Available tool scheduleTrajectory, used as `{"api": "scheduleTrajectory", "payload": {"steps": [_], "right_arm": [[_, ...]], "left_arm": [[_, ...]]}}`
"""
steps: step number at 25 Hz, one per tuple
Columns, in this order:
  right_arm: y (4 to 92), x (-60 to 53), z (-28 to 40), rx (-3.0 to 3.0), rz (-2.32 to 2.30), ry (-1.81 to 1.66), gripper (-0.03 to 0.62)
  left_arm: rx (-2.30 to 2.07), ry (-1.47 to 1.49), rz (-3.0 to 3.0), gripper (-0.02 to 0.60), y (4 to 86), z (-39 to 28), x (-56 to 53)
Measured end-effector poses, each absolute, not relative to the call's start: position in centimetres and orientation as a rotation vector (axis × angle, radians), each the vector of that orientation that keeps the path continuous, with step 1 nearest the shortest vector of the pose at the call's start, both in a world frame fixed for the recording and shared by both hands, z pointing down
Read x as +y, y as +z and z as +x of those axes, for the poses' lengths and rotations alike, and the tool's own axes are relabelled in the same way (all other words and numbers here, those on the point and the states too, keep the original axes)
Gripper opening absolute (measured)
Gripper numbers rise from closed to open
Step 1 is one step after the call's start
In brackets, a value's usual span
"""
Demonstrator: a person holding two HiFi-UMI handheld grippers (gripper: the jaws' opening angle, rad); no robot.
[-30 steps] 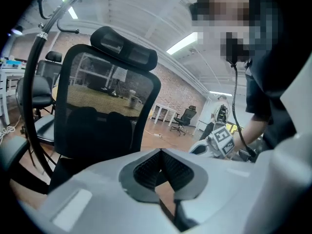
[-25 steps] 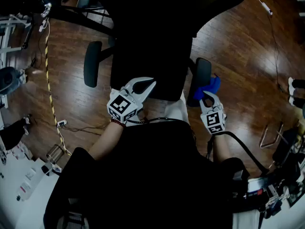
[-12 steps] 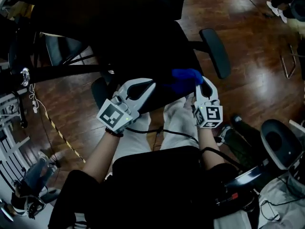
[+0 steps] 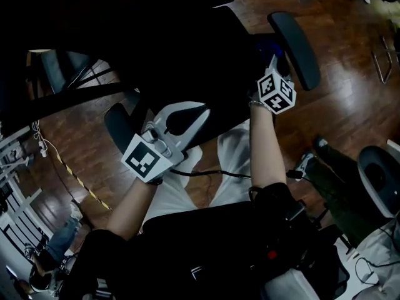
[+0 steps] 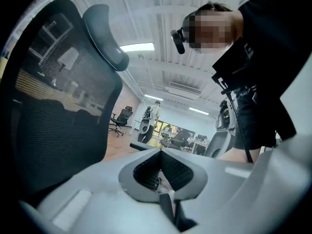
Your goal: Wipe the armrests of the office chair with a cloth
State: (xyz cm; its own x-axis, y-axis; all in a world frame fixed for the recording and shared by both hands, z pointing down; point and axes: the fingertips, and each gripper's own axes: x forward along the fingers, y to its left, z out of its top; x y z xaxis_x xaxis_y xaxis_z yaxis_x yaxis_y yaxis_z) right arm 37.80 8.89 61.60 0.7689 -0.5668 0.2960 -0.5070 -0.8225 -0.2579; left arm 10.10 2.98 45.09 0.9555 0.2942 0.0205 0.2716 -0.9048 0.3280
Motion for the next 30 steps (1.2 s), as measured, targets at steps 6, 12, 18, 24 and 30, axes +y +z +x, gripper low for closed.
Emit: {"api": "scheduleTrajectory", "payload": {"steps": [6,12,18,24,30], "right_arm": [[63.8,7.2,38.7,0.819,-2.762,-0.573,0.048],[69.2,4.8,39.6,0.811,-2.798,-0.831,0.048],[69.7,5.7,39.7,0.754,-2.85,-0.862,0.048],[63.0,7.6,36.5,0.81,-2.707,-0.701,0.048],[53.4,11.3,28.0,1.296,-2.583,-0.624,0.048]], "left_arm": [[0.396,0.111,2.771,0.006,46.7,10.3,1.8],[0.418,0.107,2.783,0.006,46.4,11.5,1.9],[0.412,0.157,2.765,0.006,46.2,10.6,2.5],[0.377,0.17,2.781,0.006,43.2,9.4,2.2],[0.45,0.216,2.771,0.006,38.8,9.3,4.6]]}}
